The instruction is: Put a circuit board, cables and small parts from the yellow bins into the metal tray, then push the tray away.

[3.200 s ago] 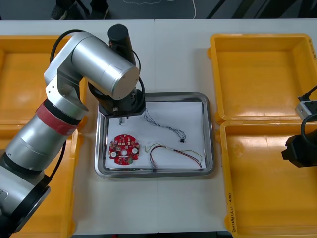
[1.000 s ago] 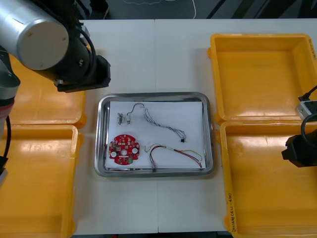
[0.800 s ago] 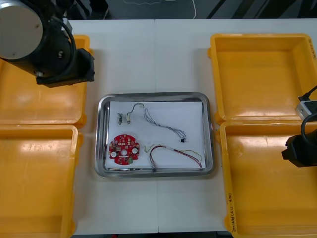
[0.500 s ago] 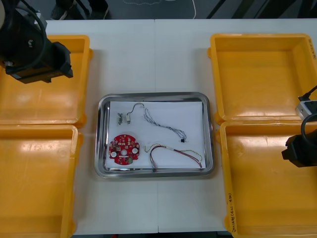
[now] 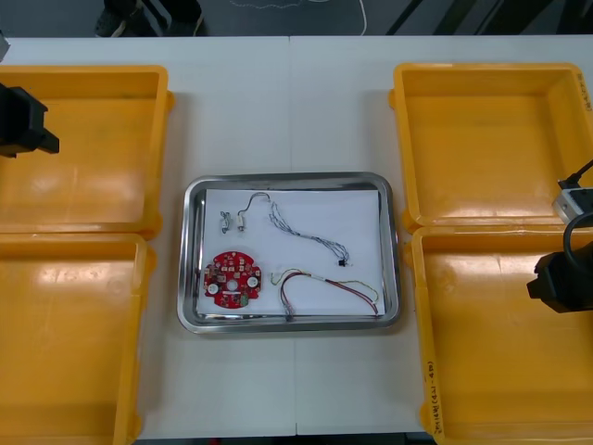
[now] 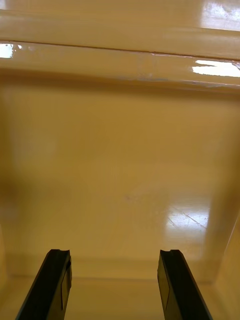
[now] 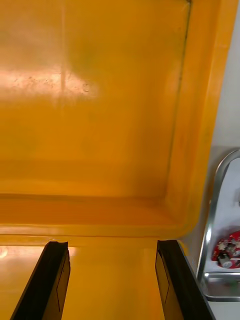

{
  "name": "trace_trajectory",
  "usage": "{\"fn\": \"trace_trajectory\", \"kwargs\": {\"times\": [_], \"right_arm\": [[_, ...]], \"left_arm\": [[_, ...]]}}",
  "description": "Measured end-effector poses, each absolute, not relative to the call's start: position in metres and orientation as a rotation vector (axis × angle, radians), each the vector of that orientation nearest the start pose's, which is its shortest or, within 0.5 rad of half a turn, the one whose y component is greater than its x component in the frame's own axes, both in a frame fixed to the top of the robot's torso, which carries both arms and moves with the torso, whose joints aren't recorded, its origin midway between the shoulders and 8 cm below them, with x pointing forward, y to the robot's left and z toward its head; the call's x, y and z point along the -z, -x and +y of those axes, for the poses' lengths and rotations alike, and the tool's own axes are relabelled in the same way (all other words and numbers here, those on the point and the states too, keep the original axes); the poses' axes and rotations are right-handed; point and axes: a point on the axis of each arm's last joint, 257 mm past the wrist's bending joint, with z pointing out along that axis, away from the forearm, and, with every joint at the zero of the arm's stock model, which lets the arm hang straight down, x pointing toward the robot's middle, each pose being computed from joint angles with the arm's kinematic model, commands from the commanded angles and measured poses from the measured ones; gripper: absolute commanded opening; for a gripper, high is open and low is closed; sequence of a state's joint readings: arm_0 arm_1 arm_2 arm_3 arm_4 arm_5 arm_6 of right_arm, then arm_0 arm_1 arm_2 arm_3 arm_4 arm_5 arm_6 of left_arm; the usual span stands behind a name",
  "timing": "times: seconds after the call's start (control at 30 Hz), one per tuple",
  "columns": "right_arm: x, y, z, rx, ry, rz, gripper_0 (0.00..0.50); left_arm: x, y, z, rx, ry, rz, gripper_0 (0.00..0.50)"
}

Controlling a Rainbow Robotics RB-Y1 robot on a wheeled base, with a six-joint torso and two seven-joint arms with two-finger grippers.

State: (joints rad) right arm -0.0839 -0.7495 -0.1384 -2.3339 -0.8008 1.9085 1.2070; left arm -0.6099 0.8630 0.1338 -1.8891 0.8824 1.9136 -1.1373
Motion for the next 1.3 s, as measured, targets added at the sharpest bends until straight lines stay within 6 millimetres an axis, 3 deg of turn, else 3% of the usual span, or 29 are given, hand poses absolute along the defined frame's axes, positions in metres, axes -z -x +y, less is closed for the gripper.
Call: {"fn": "trace_trajectory", "kwargs": {"times": [0.43,1.03,1.3], "right_arm": [[0.206,-0.34,-0.32,0.026,0.129,2.75,0.5],[0.213,-0.346,-0.319,-0.012,0.105,2.74,0.5],[0.206,-0.347,-0.302,-0.038,0.372,2.712,0.5]], "left_arm": [[0.109,-0.416,0.389,0.018,0.211,2.597,0.5],[0.14,-0.35,0.407,-0.057,0.146,2.646,0.5],[0.154,-0.328,0.413,-0.077,0.112,2.688,0.5]]}}
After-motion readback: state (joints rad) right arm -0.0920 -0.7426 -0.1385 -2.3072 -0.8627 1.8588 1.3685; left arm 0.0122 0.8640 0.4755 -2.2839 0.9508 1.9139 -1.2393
